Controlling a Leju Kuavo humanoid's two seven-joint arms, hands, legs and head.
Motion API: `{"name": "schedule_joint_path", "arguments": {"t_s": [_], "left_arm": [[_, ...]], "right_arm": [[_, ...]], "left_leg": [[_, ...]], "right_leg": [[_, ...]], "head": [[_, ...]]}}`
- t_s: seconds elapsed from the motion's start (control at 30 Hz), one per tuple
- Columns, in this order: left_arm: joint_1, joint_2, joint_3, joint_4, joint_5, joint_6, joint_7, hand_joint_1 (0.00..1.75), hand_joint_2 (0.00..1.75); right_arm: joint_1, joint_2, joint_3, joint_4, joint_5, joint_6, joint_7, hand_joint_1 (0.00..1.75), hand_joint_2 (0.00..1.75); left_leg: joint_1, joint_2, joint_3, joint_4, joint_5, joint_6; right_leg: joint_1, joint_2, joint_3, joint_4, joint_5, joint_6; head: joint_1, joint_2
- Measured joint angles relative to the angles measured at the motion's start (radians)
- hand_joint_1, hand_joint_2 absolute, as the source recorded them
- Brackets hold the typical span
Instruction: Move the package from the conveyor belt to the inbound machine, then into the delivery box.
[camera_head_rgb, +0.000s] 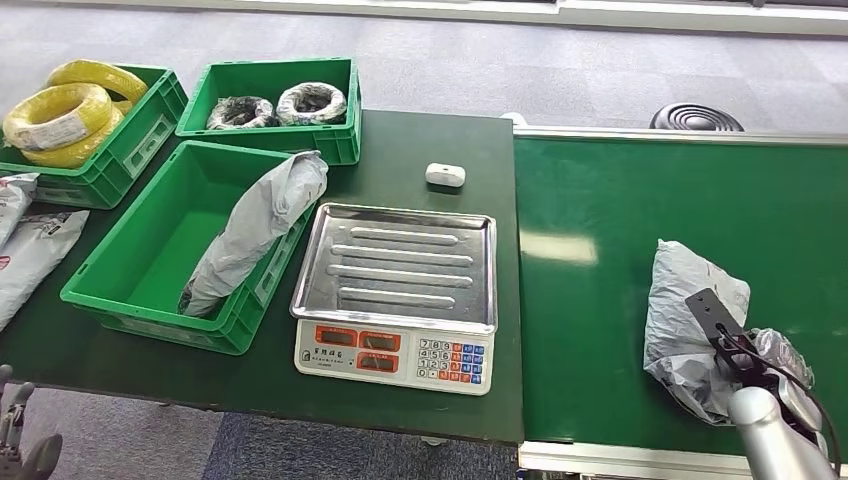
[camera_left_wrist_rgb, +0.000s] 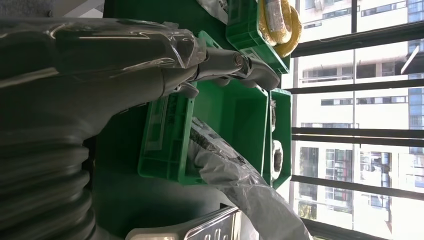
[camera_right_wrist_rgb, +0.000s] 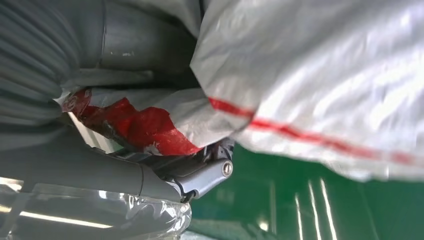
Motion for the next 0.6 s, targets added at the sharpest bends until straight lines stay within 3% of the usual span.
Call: {"name": "schedule_joint_path", "arguments": {"t_s": [0.2,0.33,0.4,0.6], "left_arm": [[0.002,0.000,-0.004,-0.004,-0.001,0.002,0.000,0.00,1.75],[-0.006,-0.001,-0.013,-0.004,-0.002,0.012,-0.013,0.00,1.75],[-0.012,-0.001,-0.018,-0.004,-0.006,0.016,-0.020,0.00,1.75],[-0.016,-0.001,-0.024,-0.004,-0.011,0.017,-0.026,0.00,1.75]], "right_arm": [[0.074,0.028,-0.089,-0.182,-0.079,-0.168,-0.130,1.75,1.75],[0.117,0.060,-0.148,-0.324,-0.251,-0.306,-0.391,1.75,1.75],[0.126,0.079,-0.162,-0.397,-0.331,-0.349,-0.474,1.75,1.75],[0.135,0.109,-0.168,-0.503,-0.386,-0.367,-0.512,1.75,1.75]], "left_leg": [[0.000,-0.001,-0.005,0.000,0.000,0.000],[0.000,0.000,-0.007,0.000,0.000,0.000],[0.000,0.000,-0.007,0.000,0.000,0.000],[0.000,0.001,-0.006,0.000,0.000,0.000]], "right_leg": [[0.000,-0.001,-0.005,0.000,0.000,0.000],[0.000,0.000,-0.007,0.000,0.000,0.000],[0.000,0.000,-0.007,0.000,0.000,0.000],[0.000,0.000,-0.007,0.000,0.000,0.000]], "head": [[0.000,0.000],[0.000,0.000],[0.000,0.000],[0.000,0.000]]}}
